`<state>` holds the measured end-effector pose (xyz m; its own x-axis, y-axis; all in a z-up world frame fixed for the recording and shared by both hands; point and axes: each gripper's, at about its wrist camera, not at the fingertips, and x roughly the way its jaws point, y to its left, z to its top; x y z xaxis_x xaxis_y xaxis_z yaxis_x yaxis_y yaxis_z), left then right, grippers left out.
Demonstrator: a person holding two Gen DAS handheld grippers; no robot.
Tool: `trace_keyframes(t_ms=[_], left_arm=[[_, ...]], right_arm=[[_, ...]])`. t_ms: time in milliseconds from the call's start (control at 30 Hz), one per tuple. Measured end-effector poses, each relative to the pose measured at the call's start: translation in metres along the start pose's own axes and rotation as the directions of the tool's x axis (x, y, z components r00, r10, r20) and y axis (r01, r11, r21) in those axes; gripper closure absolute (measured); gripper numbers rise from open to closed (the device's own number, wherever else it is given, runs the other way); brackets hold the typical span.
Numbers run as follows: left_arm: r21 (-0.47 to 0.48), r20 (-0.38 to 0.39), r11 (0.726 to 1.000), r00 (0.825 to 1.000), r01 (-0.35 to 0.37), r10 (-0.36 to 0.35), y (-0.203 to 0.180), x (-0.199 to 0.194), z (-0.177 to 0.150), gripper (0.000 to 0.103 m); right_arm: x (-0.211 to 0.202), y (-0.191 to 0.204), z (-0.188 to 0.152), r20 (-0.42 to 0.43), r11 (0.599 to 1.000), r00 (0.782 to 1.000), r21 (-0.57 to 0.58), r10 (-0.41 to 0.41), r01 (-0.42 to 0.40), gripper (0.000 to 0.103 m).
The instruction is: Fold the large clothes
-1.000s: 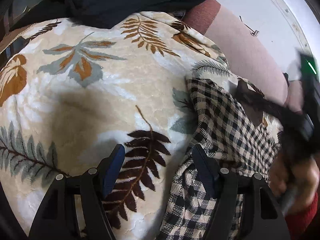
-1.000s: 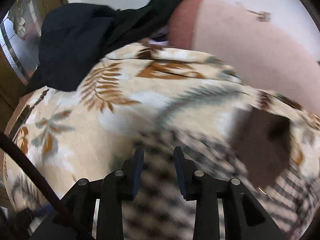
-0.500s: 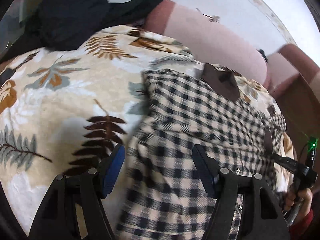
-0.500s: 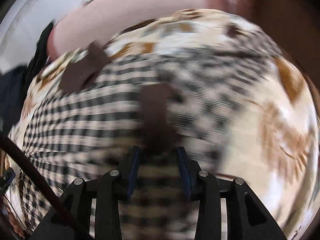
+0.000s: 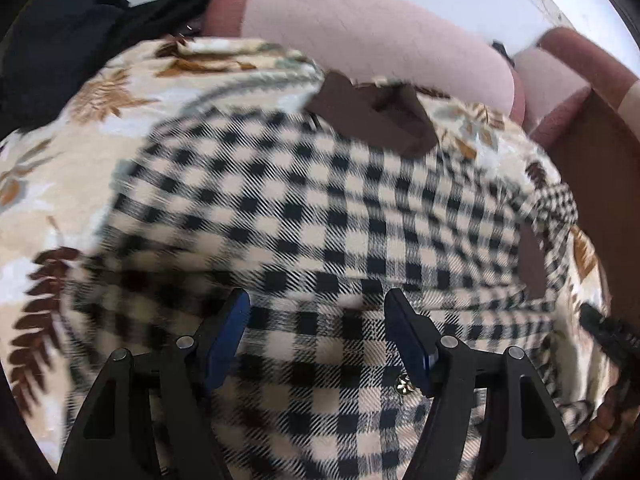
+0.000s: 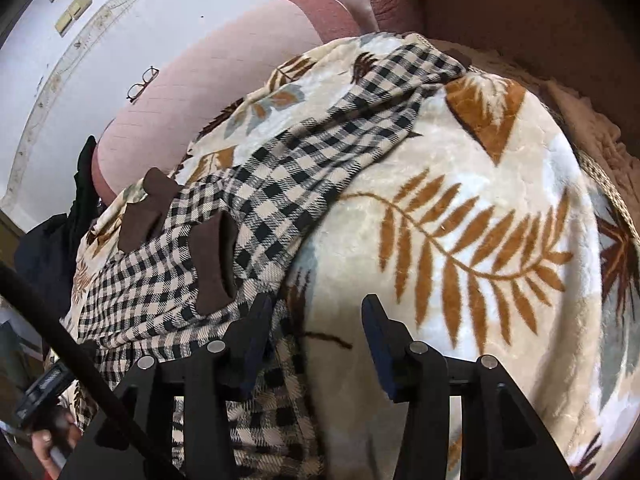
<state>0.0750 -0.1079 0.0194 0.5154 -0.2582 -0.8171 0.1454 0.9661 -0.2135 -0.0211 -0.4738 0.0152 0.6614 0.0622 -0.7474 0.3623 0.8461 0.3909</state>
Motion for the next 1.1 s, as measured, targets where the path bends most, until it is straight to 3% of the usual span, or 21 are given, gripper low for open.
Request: trace_keyframes(t_ms=[67, 133, 333, 400, 533, 733, 867, 1100], left_arm=[[0.019, 0.013, 1.0, 1.0, -0.009, 0.009, 0.0, 0.008, -0.006, 0.034], [0.075, 0.071, 0.997, 0.997, -0.013, 0.008, -0.002, 0.007, -0.013, 0.027], [0.119, 0.07, 0.993, 0.998, -0.014, 0.006, -0.006, 0.013, -0.018, 0.017], [0.141, 0.065, 0.99, 0.998, -0.029, 0.02, -0.011, 0.016, -0.019, 0.016], [0.152, 0.063, 0.988, 0.998, -0.038, 0.029, -0.011, 0.018, -0.02, 0.014], [0.149, 0.066, 0.988, 0.998, -0.03, 0.021, -0.01, 0.018, -0.02, 0.013], [0.152, 0.068, 0.988, 0.997, -0.036, 0.026, -0.011, 0.019, -0.021, 0.013], [0.173, 0.064, 0.982, 0.996, -0.07, 0.059, -0.016, 0.021, -0.022, 0.012]], right_arm=[[0.004, 0.003, 0.004, 0.012, 1.0, 1.0, -0.013, -0.009, 0.009, 0.052], [0.008, 0.002, 0.01, 0.014, 1.0, 1.0, -0.015, -0.01, 0.01, 0.052], [0.02, -0.016, 0.04, 0.054, 0.995, 0.996, -0.053, -0.078, 0.081, 0.052], [0.024, -0.032, 0.058, 0.087, 0.994, 0.99, -0.011, -0.108, 0.109, 0.052], [0.041, -0.069, 0.091, 0.105, 0.991, 0.993, 0.128, -0.061, 0.047, 0.052], [0.062, -0.114, 0.124, 0.131, 0.955, 0.979, 0.275, -0.156, 0.115, 0.052], [0.071, -0.143, 0.134, 0.168, 0.938, 0.978, 0.34, -0.127, 0.064, 0.06], [0.089, -0.152, 0.155, 0.247, 0.927, 0.965, 0.376, -0.09, -0.01, 0.059]])
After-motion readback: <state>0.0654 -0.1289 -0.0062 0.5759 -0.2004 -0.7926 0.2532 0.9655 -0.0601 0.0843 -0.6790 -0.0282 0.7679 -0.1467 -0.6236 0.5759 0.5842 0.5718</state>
